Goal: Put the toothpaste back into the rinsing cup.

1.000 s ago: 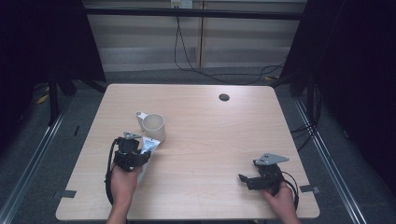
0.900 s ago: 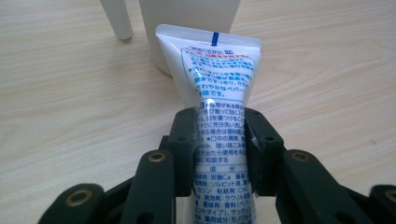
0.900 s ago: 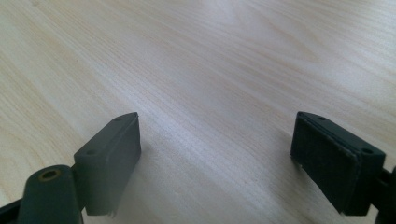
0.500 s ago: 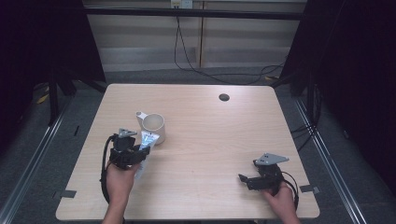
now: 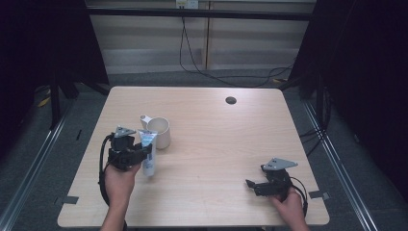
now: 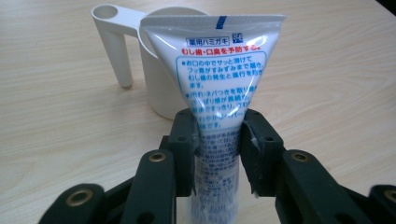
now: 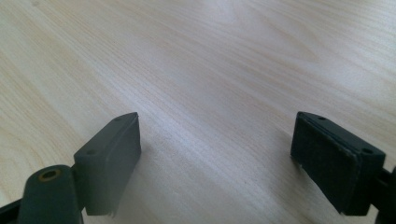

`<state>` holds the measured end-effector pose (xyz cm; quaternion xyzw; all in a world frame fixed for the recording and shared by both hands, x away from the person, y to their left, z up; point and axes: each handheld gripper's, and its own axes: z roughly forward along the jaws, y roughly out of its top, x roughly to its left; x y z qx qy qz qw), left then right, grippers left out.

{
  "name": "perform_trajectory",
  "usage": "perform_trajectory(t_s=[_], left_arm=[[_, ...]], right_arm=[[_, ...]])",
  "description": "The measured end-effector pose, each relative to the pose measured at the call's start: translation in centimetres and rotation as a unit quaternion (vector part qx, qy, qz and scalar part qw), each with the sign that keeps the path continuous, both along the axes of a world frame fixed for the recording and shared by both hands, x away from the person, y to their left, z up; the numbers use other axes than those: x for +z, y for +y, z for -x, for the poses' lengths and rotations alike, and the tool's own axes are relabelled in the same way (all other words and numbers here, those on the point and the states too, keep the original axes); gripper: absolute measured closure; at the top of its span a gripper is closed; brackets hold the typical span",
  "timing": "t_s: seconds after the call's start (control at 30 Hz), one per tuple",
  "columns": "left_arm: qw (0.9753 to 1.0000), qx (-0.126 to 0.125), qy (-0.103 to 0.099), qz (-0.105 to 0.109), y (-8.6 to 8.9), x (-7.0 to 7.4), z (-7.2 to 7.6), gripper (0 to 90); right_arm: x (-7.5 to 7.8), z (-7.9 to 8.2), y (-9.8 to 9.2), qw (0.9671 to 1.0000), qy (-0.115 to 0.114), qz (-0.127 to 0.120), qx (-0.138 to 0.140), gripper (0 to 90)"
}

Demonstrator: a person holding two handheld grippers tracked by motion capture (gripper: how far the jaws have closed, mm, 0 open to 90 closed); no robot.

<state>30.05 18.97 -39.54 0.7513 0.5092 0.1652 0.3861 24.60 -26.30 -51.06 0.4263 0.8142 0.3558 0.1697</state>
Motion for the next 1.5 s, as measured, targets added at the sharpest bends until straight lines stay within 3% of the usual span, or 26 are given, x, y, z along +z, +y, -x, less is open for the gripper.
perform_trajectory(t_s=[0.07,0.17,0.2,0.23,0.63,1.2,1.5], left_arm=[[1.0,0.003,-0.007,0.003,-0.1,0.1,0.1,71.0],[0.9992,0.008,-0.038,0.008,-0.1,0.7,0.4,72.4],[0.9992,0.008,-0.038,0.008,-0.1,0.7,0.4,72.5],[0.9983,0.012,-0.054,0.014,-0.1,1.0,0.5,72.7],[0.9934,0.023,-0.103,0.046,0.0,2.5,0.3,73.6],[0.9878,0.028,-0.137,0.068,-0.6,4.9,-0.9,73.5],[0.9863,0.031,-0.143,0.076,-1.0,5.2,-1.9,73.4]], right_arm=[[0.0,0.0,0.0,1.0,0.0,0.0,0.0,15.5],[0.0,0.0,0.0,1.0,0.0,0.0,0.0,15.5],[0.0,0.0,0.0,1.0,0.0,0.0,0.0,15.5],[0.0,0.0,0.0,1.0,0.0,0.0,0.0,15.4],[0.0,0.0,0.0,1.0,0.0,-0.001,0.001,15.5],[0.0,0.0,0.0,1.0,0.0,-0.001,0.001,15.5],[0.0,0.0,0.0,1.0,0.0,0.0,0.0,15.5]])
